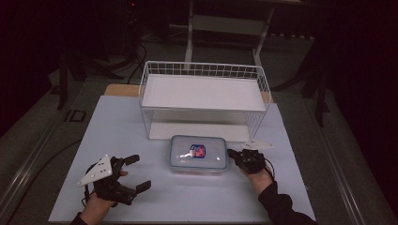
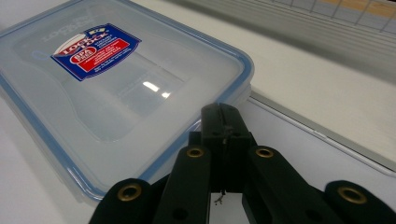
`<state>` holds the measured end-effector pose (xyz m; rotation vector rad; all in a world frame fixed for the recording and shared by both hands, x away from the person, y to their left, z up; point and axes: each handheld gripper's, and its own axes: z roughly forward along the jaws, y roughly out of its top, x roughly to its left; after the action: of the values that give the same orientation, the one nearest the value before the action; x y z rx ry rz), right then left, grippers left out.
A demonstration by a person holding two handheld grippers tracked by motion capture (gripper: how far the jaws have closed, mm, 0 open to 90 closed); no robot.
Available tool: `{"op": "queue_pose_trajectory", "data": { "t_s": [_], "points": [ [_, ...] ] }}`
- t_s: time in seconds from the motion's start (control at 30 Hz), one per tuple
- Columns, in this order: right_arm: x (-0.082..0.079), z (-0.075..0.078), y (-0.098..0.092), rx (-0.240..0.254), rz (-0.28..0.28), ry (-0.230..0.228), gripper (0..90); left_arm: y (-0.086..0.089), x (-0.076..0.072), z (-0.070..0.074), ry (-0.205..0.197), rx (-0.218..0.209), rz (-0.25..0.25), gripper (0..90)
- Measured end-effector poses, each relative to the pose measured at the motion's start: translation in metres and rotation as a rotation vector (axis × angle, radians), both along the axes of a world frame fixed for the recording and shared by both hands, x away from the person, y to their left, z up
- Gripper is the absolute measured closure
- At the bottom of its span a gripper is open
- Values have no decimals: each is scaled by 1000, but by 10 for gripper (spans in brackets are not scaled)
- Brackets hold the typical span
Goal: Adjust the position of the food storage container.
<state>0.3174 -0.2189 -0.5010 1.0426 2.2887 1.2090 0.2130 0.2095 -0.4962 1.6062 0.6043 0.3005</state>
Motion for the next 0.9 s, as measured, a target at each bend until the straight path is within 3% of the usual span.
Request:
{"op": "queue_pose_trajectory", "data": {
  "t_s": [0.43, 0.57, 0.77, 0.8, 0.9],
  "points": [
    [4, -1, 15, 7, 31, -10, 900, -2, 0, -1, 6, 8, -4, 10],
    [0, 4, 12, 24, 35, -41, 884, -1, 0, 0, 6, 15, 23, 10],
    [-14, 19, 1, 83, 69, -81, 652, -6, -1, 8, -14, 41, 74, 10],
    [-14, 19, 1, 83, 69, -81, 652, -6, -1, 8, -14, 41, 74, 9],
    [-23, 30, -7, 150, 46, -117, 330, -11, 3, 15, -13, 57, 87, 10]
  ]
}}
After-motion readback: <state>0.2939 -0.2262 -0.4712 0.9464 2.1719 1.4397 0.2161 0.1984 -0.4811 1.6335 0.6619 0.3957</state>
